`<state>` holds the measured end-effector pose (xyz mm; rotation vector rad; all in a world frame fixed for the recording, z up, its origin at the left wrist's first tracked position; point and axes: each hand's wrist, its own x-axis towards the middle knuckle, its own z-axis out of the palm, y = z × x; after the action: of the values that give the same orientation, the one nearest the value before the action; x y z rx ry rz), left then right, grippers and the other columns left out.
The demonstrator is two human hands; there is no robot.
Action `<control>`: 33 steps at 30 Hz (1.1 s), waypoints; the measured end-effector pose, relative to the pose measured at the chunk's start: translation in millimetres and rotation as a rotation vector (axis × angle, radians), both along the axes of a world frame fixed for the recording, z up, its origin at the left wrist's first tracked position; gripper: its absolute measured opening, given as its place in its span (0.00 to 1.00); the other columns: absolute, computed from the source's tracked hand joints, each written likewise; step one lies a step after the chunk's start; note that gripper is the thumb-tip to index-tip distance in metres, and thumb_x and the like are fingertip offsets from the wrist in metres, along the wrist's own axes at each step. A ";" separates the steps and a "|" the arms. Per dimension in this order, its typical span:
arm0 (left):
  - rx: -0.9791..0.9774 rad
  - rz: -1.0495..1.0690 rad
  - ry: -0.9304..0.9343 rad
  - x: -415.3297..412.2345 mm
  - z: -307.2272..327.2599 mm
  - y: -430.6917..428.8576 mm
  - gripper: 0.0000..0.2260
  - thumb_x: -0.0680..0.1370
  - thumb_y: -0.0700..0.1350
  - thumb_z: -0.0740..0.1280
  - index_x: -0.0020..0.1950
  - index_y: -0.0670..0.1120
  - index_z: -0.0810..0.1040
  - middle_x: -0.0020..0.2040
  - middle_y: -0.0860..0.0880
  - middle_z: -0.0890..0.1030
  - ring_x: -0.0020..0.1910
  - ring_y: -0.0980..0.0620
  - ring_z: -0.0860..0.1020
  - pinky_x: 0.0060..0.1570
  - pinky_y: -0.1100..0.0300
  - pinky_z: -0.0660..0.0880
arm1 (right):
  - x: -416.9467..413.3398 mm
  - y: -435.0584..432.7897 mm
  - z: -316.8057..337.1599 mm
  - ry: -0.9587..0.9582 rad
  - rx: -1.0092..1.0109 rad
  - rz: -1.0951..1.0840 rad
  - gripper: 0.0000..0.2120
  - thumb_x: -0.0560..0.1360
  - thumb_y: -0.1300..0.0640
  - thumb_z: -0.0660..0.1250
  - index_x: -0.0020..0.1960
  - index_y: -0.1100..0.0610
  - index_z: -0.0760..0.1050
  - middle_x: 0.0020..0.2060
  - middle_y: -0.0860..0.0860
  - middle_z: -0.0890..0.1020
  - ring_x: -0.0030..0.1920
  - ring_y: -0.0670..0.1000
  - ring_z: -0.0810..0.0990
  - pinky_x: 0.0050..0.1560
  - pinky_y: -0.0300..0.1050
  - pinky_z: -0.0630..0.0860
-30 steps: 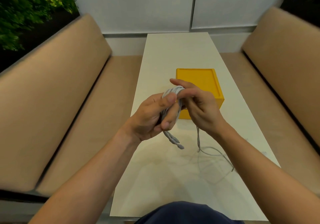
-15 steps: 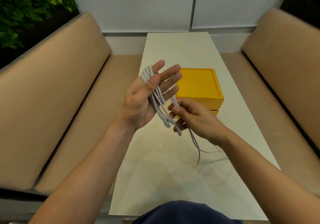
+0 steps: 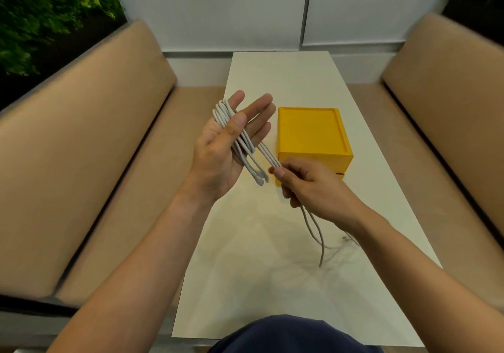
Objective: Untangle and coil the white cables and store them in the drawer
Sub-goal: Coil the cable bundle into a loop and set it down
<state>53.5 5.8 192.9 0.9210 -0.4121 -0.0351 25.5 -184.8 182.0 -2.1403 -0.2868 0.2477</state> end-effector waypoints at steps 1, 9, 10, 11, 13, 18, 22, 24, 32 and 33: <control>0.006 0.014 0.005 0.9 -0.7 0.3 0.23 0.86 0.38 0.53 0.81 0.38 0.53 0.69 0.41 0.79 0.71 0.41 0.76 0.67 0.52 0.75 | -2.2 -0.5 2.0 0.020 0.004 0.020 0.11 0.84 0.45 0.61 0.59 0.49 0.77 0.37 0.48 0.84 0.35 0.46 0.80 0.45 0.55 0.81; 0.236 0.082 -0.001 -0.5 -0.1 -1.0 0.22 0.88 0.37 0.52 0.81 0.46 0.52 0.69 0.44 0.79 0.72 0.44 0.75 0.72 0.53 0.71 | -20.1 -11.3 24.9 0.042 -0.046 0.116 0.08 0.84 0.49 0.62 0.61 0.45 0.76 0.41 0.44 0.81 0.37 0.43 0.75 0.42 0.45 0.74; 0.292 0.082 -0.010 -1.7 -0.3 -1.5 0.22 0.88 0.38 0.52 0.81 0.46 0.51 0.69 0.44 0.79 0.73 0.45 0.75 0.74 0.52 0.70 | -21.8 -13.4 27.6 0.051 -0.048 0.126 0.07 0.85 0.49 0.62 0.59 0.46 0.76 0.39 0.44 0.81 0.35 0.43 0.74 0.41 0.47 0.74; 0.358 0.084 -0.024 -3.3 -1.3 -2.1 0.23 0.88 0.38 0.52 0.82 0.45 0.49 0.70 0.44 0.79 0.73 0.46 0.74 0.75 0.52 0.68 | -23.3 -14.4 30.5 0.053 -0.047 0.126 0.07 0.85 0.49 0.61 0.57 0.47 0.76 0.36 0.45 0.81 0.34 0.44 0.74 0.41 0.51 0.74; 0.494 0.104 -0.063 -5.3 -4.3 -2.8 0.22 0.87 0.41 0.54 0.81 0.47 0.54 0.72 0.43 0.77 0.74 0.47 0.74 0.77 0.49 0.66 | -25.2 -15.0 34.7 0.055 -0.030 0.104 0.09 0.85 0.48 0.59 0.54 0.50 0.76 0.33 0.45 0.80 0.34 0.46 0.74 0.41 0.54 0.76; 0.974 0.236 -0.276 -4.5 -1.6 0.3 0.14 0.87 0.50 0.57 0.67 0.61 0.78 0.84 0.54 0.53 0.77 0.60 0.66 0.76 0.49 0.66 | -32.1 -16.6 43.0 0.295 0.206 0.096 0.12 0.84 0.47 0.62 0.56 0.54 0.78 0.32 0.49 0.73 0.34 0.49 0.71 0.45 0.46 0.80; 1.169 0.187 -0.372 -8.7 3.5 3.4 0.15 0.87 0.50 0.56 0.68 0.55 0.79 0.81 0.64 0.54 0.69 0.78 0.63 0.66 0.71 0.68 | -37.2 -25.5 51.7 0.379 0.267 0.173 0.08 0.82 0.53 0.67 0.57 0.56 0.79 0.37 0.52 0.73 0.33 0.48 0.72 0.45 0.47 0.82; 1.227 0.142 -0.375 -8.7 2.0 3.7 0.18 0.86 0.53 0.56 0.71 0.53 0.78 0.78 0.61 0.66 0.64 0.68 0.75 0.63 0.63 0.74 | -35.6 -30.8 60.1 0.238 0.133 0.206 0.06 0.81 0.54 0.69 0.57 0.51 0.81 0.37 0.46 0.76 0.35 0.45 0.73 0.40 0.44 0.78; 1.165 -0.071 -0.305 -13.0 -1.9 4.5 0.15 0.87 0.51 0.58 0.67 0.54 0.80 0.74 0.61 0.74 0.77 0.63 0.65 0.75 0.51 0.66 | -13.0 -32.1 79.0 0.188 -0.028 0.150 0.12 0.81 0.50 0.67 0.45 0.56 0.82 0.31 0.46 0.75 0.34 0.48 0.74 0.45 0.50 0.75; 1.163 -0.093 -0.302 -13.1 -1.0 5.9 0.15 0.87 0.50 0.58 0.64 0.51 0.83 0.72 0.61 0.75 0.77 0.62 0.64 0.75 0.51 0.66 | -9.3 -33.3 80.5 0.300 0.083 0.148 0.12 0.81 0.51 0.68 0.43 0.57 0.81 0.30 0.48 0.73 0.32 0.49 0.72 0.43 0.49 0.75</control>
<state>40.4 11.8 191.9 2.0663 -0.7341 -0.2402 16.2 -218.1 262.5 -1.9690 -0.2748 0.6247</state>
